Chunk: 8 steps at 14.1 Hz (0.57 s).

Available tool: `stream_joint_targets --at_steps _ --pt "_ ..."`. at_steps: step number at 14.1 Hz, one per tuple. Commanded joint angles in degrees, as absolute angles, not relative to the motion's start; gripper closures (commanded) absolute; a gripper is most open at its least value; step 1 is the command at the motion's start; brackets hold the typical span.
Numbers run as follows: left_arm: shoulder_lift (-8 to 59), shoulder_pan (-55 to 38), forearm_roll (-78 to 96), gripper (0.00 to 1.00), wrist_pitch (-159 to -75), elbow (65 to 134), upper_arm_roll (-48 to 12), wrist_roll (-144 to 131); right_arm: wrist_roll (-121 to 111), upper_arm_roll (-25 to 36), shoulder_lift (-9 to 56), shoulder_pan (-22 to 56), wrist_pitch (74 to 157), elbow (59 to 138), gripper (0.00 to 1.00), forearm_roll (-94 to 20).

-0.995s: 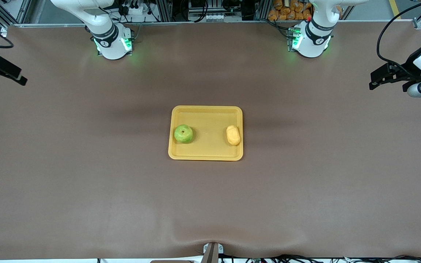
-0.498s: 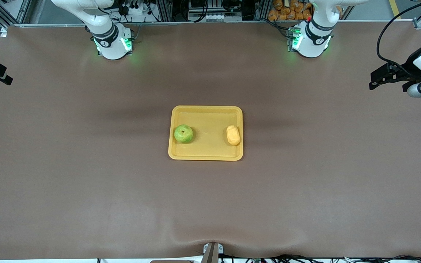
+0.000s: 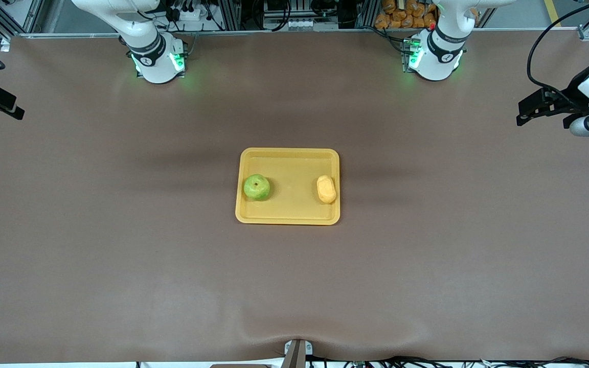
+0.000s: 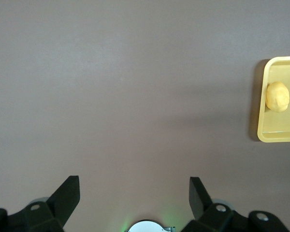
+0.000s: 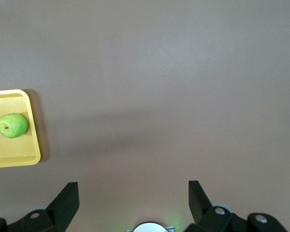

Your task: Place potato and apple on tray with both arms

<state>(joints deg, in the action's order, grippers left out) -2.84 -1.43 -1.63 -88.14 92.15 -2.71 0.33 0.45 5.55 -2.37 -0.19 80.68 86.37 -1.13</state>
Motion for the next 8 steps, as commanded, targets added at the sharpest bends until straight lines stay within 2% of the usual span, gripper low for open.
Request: stream_joint_targets --at_steps 1,8 --pt "-2.46 -1.14 -1.93 0.00 -87.71 91.49 -3.16 -0.62 0.09 4.75 -1.85 -0.27 79.63 83.41 0.00 -0.35" --pt "-2.46 -1.23 -1.85 0.00 -87.71 91.49 -3.25 -0.62 0.00 4.83 -1.85 -0.35 79.45 83.58 0.00 -0.35"
